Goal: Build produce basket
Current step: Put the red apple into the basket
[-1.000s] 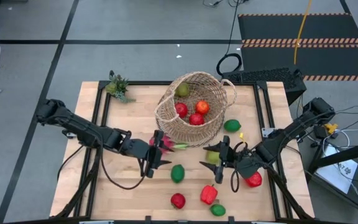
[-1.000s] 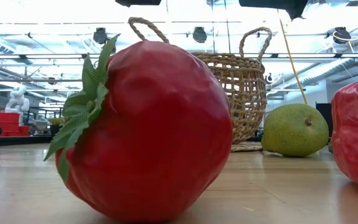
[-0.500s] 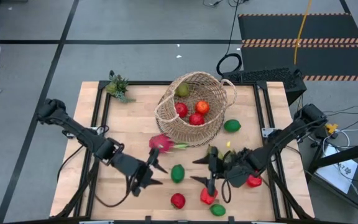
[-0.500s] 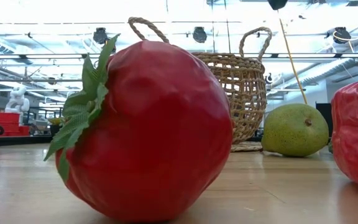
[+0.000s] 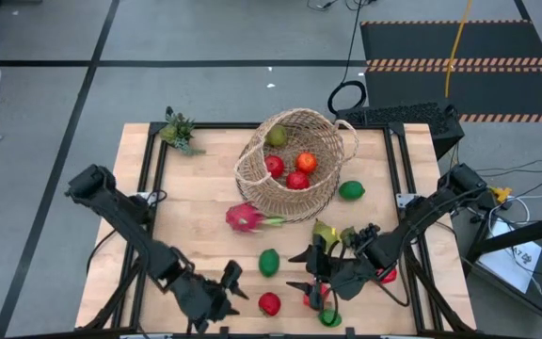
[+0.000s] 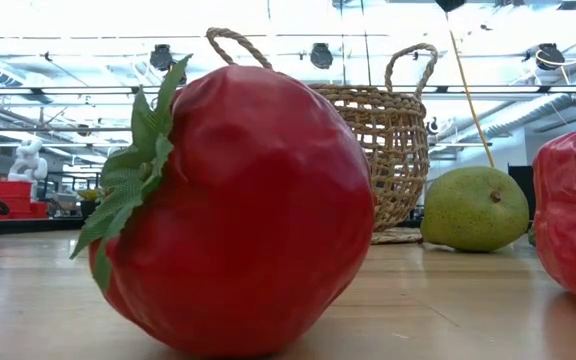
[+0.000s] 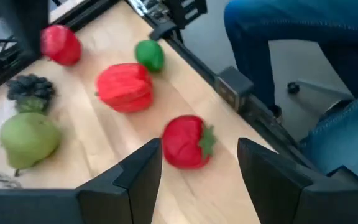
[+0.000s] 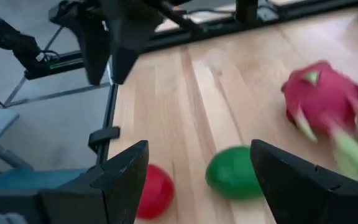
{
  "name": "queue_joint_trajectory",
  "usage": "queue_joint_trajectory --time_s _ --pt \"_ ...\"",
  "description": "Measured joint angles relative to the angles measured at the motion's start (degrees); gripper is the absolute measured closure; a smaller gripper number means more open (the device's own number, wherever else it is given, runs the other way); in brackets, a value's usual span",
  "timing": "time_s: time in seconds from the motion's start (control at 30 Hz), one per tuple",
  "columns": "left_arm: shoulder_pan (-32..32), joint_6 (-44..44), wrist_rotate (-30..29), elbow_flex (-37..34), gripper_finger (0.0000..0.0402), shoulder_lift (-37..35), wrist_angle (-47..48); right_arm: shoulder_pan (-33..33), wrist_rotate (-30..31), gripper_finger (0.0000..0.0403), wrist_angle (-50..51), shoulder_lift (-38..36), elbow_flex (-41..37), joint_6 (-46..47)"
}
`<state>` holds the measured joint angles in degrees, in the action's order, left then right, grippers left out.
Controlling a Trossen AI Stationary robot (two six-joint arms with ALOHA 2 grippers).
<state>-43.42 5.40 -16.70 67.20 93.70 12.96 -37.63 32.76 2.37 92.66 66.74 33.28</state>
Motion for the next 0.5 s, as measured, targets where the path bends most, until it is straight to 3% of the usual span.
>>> queue_joint_trajectory --time_s 0.37,0.5 --pt "-0.3 -2.2 -6.1 0.0 0.0192 3.2 0.1 -6.9 -1.5 0.0129 4.4 2.6 0.0 17.6" --pt "-0.2 -4.7 -7.3 0.0 0.0192 3.2 -0.2 -9.2 -3.0 0.0129 15.6 2.3 1.7 27.3"
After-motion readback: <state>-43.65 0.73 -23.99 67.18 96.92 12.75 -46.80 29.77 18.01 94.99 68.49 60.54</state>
